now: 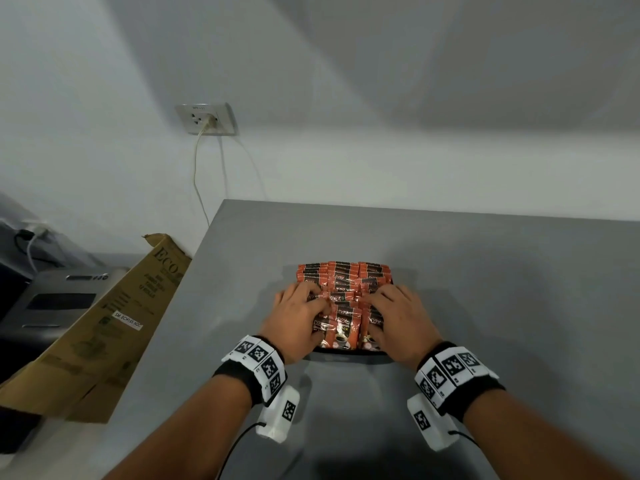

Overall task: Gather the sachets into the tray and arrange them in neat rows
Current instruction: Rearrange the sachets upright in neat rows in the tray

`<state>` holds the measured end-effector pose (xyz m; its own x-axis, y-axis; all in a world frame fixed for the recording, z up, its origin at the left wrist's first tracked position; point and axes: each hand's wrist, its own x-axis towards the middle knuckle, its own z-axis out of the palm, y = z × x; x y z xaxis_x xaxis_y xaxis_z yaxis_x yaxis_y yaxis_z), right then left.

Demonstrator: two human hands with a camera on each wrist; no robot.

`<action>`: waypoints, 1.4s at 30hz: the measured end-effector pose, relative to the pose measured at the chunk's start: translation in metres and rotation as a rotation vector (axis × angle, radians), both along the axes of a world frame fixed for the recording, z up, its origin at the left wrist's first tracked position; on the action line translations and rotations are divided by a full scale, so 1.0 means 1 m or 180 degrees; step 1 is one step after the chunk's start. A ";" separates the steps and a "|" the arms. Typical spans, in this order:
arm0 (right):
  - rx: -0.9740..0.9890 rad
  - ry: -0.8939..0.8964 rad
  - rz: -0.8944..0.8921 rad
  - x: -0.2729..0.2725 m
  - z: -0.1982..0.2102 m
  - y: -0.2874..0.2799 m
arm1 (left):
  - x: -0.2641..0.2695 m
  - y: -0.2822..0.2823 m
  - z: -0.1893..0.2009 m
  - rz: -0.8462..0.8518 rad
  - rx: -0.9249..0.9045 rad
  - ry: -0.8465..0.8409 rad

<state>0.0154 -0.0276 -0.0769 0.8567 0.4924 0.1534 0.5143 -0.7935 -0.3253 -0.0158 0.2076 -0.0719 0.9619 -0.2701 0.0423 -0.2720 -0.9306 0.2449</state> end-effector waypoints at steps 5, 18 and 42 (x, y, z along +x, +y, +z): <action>-0.0107 -0.0209 0.0078 -0.003 -0.010 -0.003 | 0.001 0.006 0.003 0.0048 -0.0106 0.0096; -0.0062 -0.0136 0.0199 -0.011 -0.004 0.004 | -0.001 -0.011 0.002 0.0215 -0.0133 -0.0131; -0.0875 0.0343 0.0455 -0.008 -0.005 0.038 | -0.011 -0.015 -0.007 0.0369 0.0488 0.0412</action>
